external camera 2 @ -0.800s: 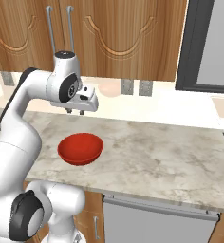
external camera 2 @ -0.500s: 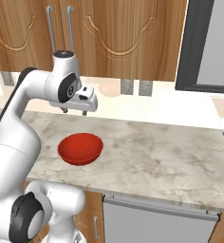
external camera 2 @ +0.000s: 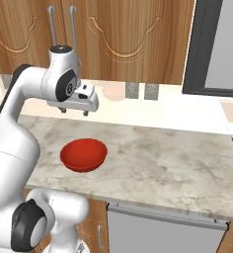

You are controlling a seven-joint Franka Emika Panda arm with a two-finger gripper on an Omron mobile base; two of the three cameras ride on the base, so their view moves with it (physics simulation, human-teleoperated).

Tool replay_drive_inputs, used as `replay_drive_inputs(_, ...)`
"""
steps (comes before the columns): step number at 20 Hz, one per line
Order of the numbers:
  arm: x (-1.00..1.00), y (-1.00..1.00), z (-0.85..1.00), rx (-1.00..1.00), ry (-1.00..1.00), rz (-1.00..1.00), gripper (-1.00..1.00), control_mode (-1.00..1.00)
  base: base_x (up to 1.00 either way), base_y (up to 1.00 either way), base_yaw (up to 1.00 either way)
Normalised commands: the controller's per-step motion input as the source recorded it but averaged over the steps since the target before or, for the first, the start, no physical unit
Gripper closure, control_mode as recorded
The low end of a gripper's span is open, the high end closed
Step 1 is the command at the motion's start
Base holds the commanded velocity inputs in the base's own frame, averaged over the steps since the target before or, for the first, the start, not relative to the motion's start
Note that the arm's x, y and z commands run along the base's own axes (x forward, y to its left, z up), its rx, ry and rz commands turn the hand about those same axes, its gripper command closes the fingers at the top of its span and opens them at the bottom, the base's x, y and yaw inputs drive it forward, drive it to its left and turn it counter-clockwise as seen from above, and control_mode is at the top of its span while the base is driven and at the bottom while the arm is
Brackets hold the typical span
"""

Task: Open the cabinet. Pick the kiwi and peach from the cabinet and place them into the bowl. Then close the cabinet.

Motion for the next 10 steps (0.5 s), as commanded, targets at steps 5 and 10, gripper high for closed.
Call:
replay_drive_inputs(5,-0.28,0.01,0.03,0.0,-0.03,0.0,-1.0,-1.0,0.0,0.0,0.0)
replay_drive_inputs(10,-0.15,0.13,-0.1,-0.04,-0.01,0.0,-1.0,-1.0,0.0,0.0,0.0)
